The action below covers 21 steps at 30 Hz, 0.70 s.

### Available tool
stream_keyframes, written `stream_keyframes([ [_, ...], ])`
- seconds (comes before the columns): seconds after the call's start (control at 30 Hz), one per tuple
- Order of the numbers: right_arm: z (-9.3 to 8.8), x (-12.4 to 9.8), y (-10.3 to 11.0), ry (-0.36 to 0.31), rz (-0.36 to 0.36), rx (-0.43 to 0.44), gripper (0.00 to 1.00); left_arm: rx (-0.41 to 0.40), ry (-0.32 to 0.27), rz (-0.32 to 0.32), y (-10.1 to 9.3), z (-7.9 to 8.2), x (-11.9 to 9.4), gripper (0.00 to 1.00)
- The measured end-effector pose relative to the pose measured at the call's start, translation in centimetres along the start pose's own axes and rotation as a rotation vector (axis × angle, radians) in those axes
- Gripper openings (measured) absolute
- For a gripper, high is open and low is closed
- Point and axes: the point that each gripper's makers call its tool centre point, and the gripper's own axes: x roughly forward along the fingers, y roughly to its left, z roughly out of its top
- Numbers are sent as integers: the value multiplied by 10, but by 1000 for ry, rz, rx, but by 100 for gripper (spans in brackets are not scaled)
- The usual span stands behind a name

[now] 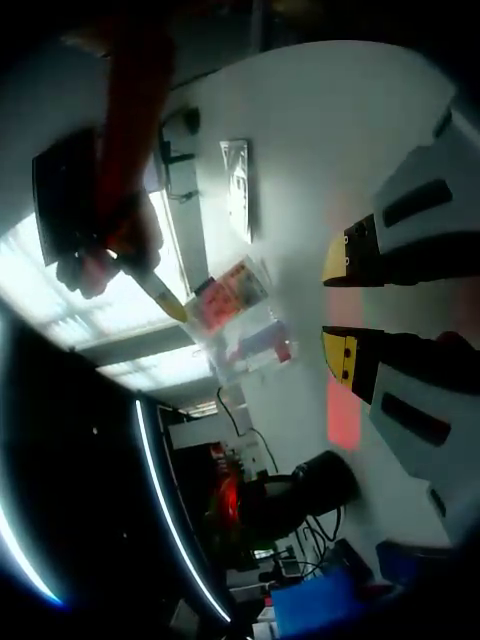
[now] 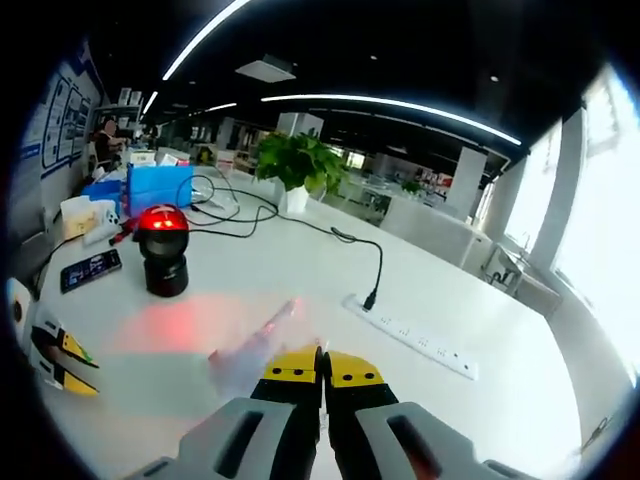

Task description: Clip sheet goods on table flip sheet goods clip sheet goods scan sheet goods put sheet goods back to table

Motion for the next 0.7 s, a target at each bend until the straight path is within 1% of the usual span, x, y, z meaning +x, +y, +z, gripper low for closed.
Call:
stream_keyframes([
  [0.2, -9, 16, -4, 37, 5, -11, 0, 2, 1, 1, 0, 0, 0, 8],
  [0.3, -16, 22, -7, 60, -7, -52, 0, 2, 1, 1, 0, 0, 0, 8],
  [0.33, -21, 26, -9, 80, -9, -88, 0, 3, 1, 1, 0, 0, 0, 8],
  [0.47, -29, 36, -13, 97, -14, -168, 0, 2, 2, 0, 0, 0, 0, 8],
  [0.7, -44, 48, -18, 139, -18, -214, 0, 2, 3, 0, -1, -1, -1, 8],
])
